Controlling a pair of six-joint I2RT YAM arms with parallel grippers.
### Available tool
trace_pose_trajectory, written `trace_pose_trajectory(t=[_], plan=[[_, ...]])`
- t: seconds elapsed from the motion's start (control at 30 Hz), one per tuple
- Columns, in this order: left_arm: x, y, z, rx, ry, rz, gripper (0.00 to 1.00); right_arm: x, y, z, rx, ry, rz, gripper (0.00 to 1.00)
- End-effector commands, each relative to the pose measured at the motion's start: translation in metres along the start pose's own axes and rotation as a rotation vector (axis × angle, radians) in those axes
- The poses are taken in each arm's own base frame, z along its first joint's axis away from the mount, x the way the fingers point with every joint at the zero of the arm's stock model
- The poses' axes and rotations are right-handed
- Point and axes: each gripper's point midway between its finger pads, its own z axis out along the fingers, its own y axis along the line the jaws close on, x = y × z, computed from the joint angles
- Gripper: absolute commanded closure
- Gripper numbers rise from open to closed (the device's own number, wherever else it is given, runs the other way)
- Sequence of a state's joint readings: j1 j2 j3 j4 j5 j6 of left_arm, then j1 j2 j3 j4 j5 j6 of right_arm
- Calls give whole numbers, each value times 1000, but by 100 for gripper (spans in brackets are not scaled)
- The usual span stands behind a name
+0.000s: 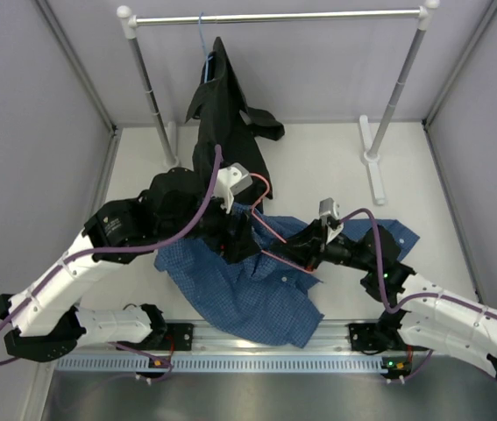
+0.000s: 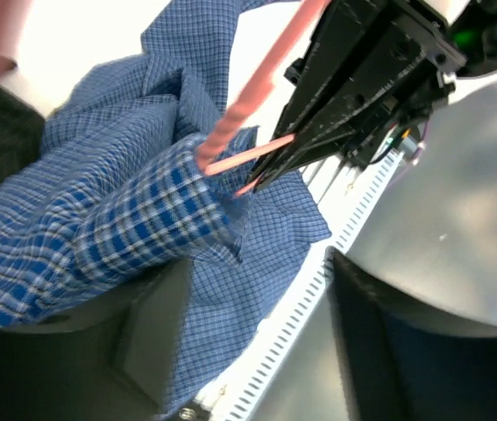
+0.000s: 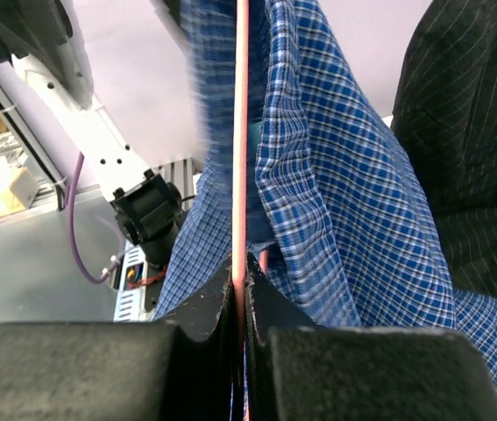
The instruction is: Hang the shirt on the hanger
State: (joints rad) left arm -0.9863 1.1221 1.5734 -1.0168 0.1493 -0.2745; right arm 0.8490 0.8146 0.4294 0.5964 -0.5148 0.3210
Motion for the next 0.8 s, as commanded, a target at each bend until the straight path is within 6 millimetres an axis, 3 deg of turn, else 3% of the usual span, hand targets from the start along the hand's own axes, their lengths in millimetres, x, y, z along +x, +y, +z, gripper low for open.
trace_pose_trajectory(t=[0.0,0.23,0.3,0.53,0.77], plan=[[-33,-17,-18,58,-143,57,3,-57,17,6,-51,-202,-97,100],[-58,-2,-82,-47,-349,299,2,-50,17,-6,-28,-203,-107,100],[-65,-5,-87,-31,-389,390,2,-45,18,-10,-29,-194,-103,100],[-78,-17,-76,28,-433,731,2,-37,35,-21,-93,-151,-106,100],[-64,-46,-34,261,-336,798,2,-22,50,-37,-147,-71,-111,100]])
